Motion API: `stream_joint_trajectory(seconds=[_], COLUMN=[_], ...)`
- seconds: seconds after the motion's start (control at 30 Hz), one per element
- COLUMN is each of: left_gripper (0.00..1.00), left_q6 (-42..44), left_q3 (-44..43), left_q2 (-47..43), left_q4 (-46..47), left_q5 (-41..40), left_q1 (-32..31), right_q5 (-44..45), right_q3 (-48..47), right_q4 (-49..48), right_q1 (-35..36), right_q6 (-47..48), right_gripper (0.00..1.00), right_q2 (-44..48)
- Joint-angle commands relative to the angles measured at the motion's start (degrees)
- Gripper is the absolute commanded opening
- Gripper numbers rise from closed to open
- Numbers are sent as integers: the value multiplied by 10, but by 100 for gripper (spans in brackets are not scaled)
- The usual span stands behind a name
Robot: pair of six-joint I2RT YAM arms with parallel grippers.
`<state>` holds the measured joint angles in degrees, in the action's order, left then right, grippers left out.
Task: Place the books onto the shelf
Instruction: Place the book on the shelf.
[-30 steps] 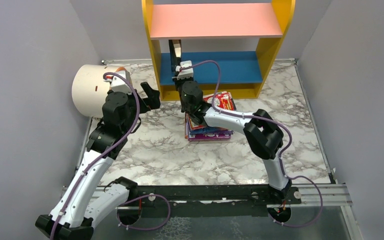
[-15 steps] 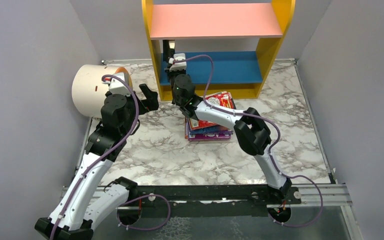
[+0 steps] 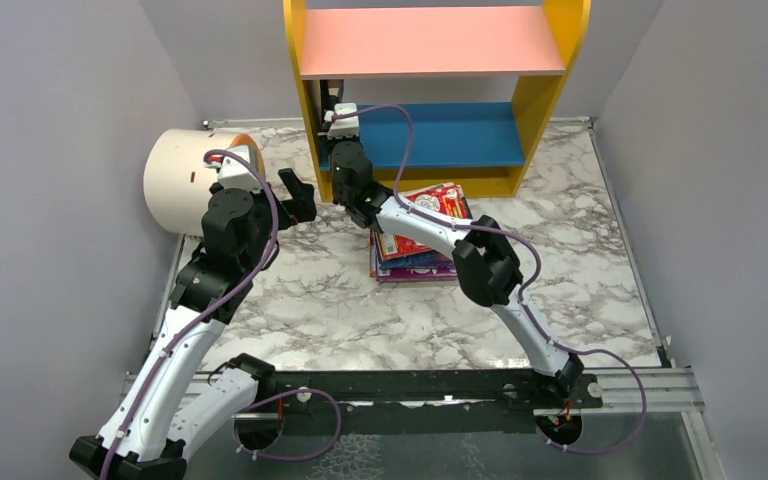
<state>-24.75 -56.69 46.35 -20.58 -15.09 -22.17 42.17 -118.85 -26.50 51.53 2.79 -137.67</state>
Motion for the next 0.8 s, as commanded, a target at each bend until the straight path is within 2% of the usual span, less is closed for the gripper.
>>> stream_joint_trajectory(seconds=[0.0,0.27,0.67,0.77], left_gripper=[99,99,99,99], left_q6=[12,14,15,14], left_q3=[0,7,12,13], left_q2=[-8,-11,-13,-15], left_q4=[-2,-3,-5,-5], left_q5=[-20,-22,-26,-27], left_q1=[5,6,8,8], right_q5=[12,8,18,11], right_q3=[-55,-62,-80,-79], right_q4=[-31,-35,-57,-55], right_q1=[-1,-1,0,0], right_q6=[-9,-16,27,25], right_gripper=[1,1,1,4], right_q2=[-12,-25,-45,-45])
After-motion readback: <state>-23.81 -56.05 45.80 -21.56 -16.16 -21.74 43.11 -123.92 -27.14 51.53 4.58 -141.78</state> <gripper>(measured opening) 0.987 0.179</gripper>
